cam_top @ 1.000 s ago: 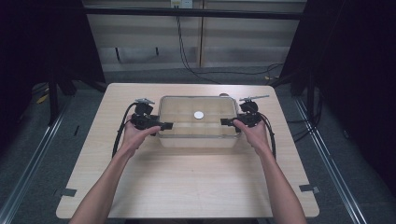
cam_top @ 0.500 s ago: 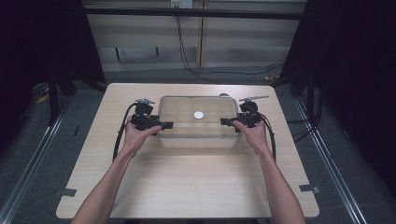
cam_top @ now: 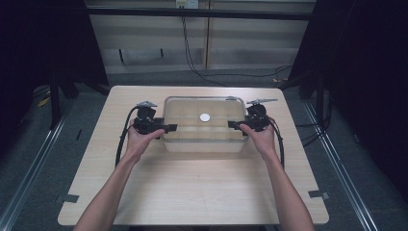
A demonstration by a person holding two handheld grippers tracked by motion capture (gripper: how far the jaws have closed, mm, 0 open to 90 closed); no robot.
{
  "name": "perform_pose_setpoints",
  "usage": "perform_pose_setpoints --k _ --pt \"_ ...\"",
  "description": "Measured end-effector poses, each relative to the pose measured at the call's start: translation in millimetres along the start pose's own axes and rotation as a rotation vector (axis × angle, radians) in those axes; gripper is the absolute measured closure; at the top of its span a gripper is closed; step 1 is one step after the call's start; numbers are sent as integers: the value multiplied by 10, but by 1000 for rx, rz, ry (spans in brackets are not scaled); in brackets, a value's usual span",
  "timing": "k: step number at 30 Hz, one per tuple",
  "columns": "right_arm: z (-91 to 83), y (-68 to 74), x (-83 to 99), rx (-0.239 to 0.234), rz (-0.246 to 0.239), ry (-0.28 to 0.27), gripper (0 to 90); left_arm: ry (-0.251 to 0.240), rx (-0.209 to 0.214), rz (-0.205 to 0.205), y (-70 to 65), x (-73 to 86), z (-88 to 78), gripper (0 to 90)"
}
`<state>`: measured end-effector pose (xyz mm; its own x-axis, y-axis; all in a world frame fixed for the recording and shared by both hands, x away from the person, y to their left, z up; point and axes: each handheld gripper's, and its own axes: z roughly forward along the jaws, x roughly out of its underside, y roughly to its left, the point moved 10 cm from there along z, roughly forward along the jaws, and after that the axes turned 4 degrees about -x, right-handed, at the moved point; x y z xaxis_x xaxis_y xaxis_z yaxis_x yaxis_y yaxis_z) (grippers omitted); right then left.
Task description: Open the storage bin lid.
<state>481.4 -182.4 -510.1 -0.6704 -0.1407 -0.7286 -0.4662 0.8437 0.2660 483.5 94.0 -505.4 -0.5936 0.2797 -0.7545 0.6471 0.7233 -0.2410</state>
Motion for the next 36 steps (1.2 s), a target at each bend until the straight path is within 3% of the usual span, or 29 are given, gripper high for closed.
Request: perform_pose_setpoints --k 1,10,15,26,36 --pt "-20 -11 5 -11 -1 -11 139 -2 1 15 -8 -3 -14 258" --pt "-116 -13 -34 -42 7 -72 198 -39 -9 23 -16 -49 -56 330" --pt "-228 -27 -91 -74 26 -142 322 -71 -5 38 -82 -75 -77 342" --pt "-336 -104 -38 -76 59 -161 460 -121 -1 31 -112 -121 -109 430" --pt "-416 -58 -67 -101 69 -190 539 -123 -11 42 -107 -131 -209 484"
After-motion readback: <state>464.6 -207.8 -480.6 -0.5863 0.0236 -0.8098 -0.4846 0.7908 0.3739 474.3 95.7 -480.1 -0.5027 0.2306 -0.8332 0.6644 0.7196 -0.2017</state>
